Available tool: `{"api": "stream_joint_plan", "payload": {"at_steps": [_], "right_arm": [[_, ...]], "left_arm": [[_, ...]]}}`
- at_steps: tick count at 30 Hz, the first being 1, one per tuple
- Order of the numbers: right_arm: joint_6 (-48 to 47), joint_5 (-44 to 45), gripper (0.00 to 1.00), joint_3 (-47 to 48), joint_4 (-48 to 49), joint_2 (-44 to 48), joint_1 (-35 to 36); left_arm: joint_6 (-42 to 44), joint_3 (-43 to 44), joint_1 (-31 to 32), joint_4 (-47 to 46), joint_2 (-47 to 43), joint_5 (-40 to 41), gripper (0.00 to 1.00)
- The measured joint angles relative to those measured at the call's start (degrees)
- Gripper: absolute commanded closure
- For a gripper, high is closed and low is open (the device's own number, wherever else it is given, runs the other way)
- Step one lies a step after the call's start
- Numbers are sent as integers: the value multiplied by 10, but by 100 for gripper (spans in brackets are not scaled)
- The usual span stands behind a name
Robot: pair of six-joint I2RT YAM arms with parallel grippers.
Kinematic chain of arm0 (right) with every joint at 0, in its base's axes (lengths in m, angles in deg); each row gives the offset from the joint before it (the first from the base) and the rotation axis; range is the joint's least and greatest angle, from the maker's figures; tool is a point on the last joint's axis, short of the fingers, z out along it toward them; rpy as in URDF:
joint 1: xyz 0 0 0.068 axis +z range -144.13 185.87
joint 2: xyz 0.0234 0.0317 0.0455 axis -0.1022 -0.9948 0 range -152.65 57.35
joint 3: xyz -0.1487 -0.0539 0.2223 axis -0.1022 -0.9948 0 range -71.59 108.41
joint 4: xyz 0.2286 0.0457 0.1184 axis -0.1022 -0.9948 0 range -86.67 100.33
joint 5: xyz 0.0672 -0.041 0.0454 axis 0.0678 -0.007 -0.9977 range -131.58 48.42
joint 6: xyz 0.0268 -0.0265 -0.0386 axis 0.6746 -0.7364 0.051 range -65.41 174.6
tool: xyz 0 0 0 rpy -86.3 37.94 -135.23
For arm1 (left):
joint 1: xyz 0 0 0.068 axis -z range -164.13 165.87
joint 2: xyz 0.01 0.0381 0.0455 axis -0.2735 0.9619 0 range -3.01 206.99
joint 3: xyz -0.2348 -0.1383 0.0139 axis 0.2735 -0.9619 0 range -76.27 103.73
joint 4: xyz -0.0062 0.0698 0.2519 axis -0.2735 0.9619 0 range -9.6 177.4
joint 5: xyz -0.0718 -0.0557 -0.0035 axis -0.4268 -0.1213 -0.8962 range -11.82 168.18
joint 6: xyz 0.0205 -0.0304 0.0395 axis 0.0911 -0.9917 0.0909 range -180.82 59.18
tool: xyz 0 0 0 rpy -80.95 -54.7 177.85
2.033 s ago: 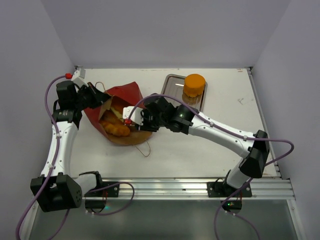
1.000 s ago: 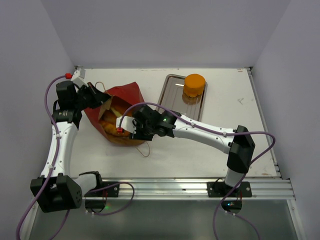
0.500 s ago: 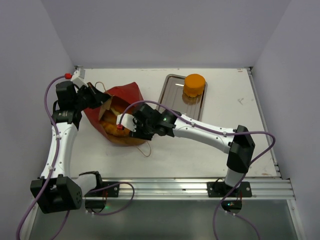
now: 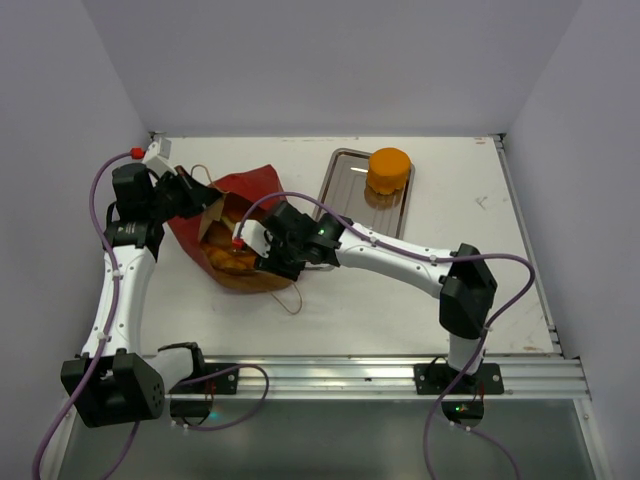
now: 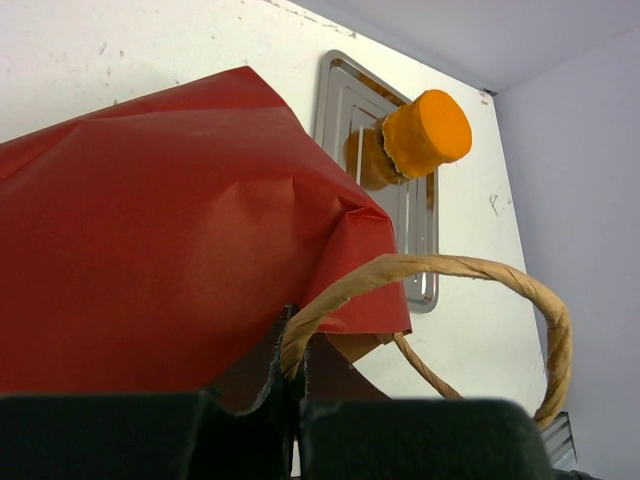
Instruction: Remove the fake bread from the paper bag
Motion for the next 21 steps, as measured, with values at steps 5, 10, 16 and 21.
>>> {"api": "stream_joint_plan", "payload": {"at_steps": [5,10,16,21], "right_arm": [[12,-8,53,0,-1,-2,0],[21,-8,52,0,-1,-2,0],[35,-7,51,-4,-1,-1,-1],[52,-10,50,-16,-1,1,-4]], "left_arm": [[0,0,0,0,0,-2,100],[0,0,0,0,0,-3,100],[0,0,0,0,0,-3,100],[0,0,0,0,-1,-3,100]]}}
